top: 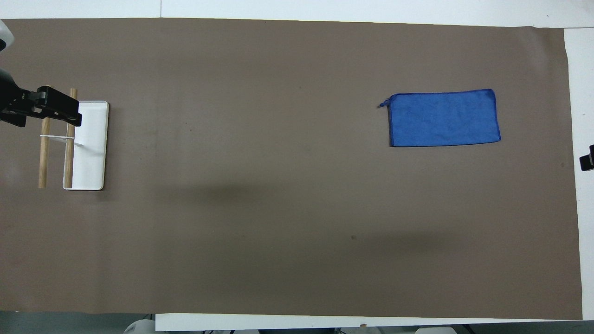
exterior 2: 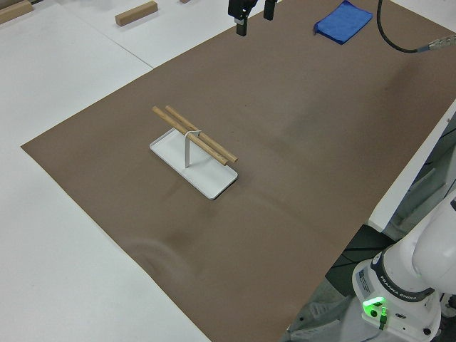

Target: Right arm passes towel to left arm to hang

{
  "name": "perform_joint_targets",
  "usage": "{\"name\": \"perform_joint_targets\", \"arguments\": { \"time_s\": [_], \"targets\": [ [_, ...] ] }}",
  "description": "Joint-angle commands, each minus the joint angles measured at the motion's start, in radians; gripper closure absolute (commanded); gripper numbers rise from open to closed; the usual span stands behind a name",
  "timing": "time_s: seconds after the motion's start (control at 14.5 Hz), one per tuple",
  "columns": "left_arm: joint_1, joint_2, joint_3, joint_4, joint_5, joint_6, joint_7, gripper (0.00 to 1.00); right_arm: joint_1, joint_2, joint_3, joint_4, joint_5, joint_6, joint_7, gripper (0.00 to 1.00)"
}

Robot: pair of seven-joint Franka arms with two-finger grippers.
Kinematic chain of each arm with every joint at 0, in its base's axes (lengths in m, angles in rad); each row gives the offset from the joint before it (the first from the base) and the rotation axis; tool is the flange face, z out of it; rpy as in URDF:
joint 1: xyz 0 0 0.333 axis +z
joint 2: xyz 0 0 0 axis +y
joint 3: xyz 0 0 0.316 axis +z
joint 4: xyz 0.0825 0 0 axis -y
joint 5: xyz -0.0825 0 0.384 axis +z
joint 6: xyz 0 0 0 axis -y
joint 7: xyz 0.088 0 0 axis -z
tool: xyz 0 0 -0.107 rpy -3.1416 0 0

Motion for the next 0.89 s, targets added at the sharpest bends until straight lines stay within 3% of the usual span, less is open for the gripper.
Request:
{"name": "perform_joint_targets", "arguments": {
  "time_s": [0.0, 0.55, 0.69, 0.83],
  "targets": [
    [-0.008, -0.017, 0.011, -0.03, 0.013, 0.029, 0.024, 0.0, 0.002, -0.004, 0.0, -0.006, -0.007, 0.01, 0.016, 0.01],
    [-0.008, -0.031, 0.014, -0.065, 0.013, 0.046, 0.016, 0.01, -0.019, -0.016, -0.007, -0.035, -0.004, 0.01, -0.002, 0.01],
    [-0.008, -0.031, 0.014, -0.068, 0.013, 0.046, 0.016, 0.01, 0.022, -0.013, 0.0, -0.061, -0.009, 0.148, -0.008, 0.01],
    [-0.008, -0.031, 0.014, -0.068, 0.013, 0.046, 0.016, 0.01, 0.077, 0.073, 0.0, -0.043, -0.006, 0.228, -0.001, 0.01]
  ]
}}
